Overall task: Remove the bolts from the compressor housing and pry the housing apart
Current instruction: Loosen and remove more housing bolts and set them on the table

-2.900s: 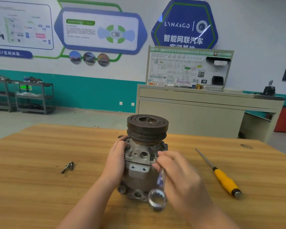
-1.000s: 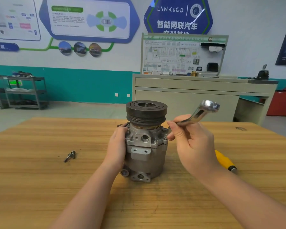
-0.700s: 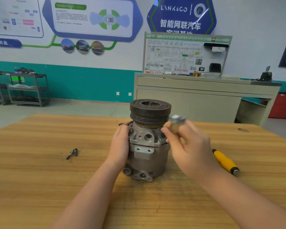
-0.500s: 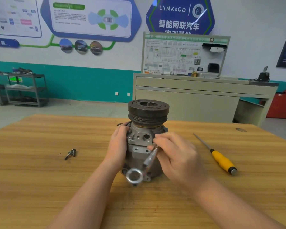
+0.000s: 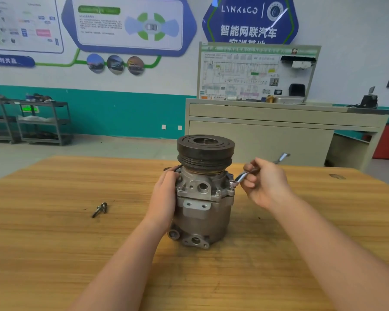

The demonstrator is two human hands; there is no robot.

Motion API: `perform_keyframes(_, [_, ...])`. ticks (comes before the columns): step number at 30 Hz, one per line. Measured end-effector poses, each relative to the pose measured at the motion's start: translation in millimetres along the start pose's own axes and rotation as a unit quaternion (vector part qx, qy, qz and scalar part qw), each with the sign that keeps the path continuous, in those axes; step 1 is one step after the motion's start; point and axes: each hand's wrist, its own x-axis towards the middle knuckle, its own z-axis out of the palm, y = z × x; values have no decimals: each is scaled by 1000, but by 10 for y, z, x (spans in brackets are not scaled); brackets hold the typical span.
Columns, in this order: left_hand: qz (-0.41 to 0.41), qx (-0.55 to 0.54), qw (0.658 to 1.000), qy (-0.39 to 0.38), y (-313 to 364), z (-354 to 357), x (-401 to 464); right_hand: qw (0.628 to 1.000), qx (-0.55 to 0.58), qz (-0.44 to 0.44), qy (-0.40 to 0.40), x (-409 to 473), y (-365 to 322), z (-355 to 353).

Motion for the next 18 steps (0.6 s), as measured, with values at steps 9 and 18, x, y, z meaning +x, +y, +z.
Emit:
perform_keyframes(9, [10, -16, 1000, -14, 5, 6, 1, 988, 30, -63, -136, -250, -267, -117])
perform_keyframes(18, [5, -9, 1000, -2, -36, 2, 35, 818, -308, -472, -113, -564, 28, -172])
